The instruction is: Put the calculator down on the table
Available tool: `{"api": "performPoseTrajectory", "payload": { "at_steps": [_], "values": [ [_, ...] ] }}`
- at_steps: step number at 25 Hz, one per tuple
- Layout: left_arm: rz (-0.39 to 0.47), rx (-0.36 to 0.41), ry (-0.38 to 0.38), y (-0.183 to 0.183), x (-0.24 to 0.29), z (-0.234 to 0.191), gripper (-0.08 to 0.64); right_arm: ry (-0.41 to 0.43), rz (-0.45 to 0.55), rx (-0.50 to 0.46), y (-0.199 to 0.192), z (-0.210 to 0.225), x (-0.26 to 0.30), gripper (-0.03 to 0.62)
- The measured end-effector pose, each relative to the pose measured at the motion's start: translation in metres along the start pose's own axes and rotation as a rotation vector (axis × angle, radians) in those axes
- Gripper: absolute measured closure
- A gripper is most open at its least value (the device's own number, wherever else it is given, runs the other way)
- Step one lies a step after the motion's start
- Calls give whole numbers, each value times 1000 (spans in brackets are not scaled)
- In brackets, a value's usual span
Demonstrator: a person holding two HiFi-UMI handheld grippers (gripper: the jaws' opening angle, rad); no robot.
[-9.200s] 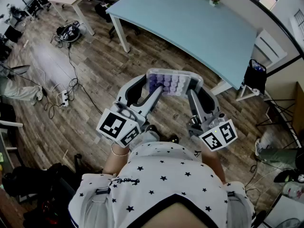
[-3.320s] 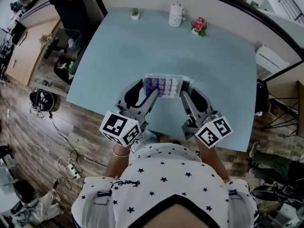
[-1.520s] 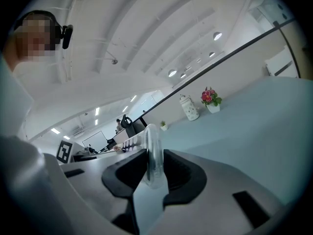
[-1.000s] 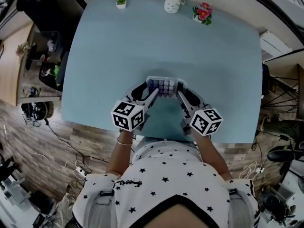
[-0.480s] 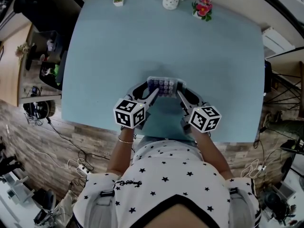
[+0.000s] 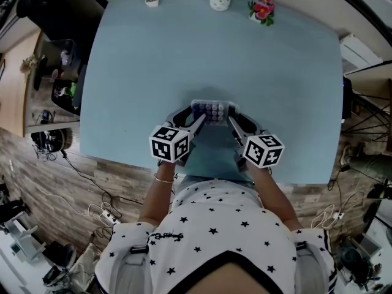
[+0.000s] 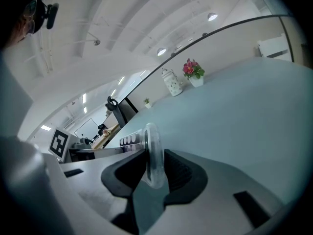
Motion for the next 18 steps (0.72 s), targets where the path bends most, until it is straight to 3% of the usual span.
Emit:
{"api": "performPoseTrajectory", "payload": {
  "at_steps": [18],
  "values": [
    [-28,-10,47,-9,11,-10,344,-58,-67,-55,-10,10,14,479]
  ]
}}
Point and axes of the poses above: the fingertips, and each gripper's own axes: x forward along the fingers, z to its right, y out of its top, the point moved 2 cm from there along -x, backward along the fingers, and after that the axes turned 11 degrees about -y, right-handed, at the moved point
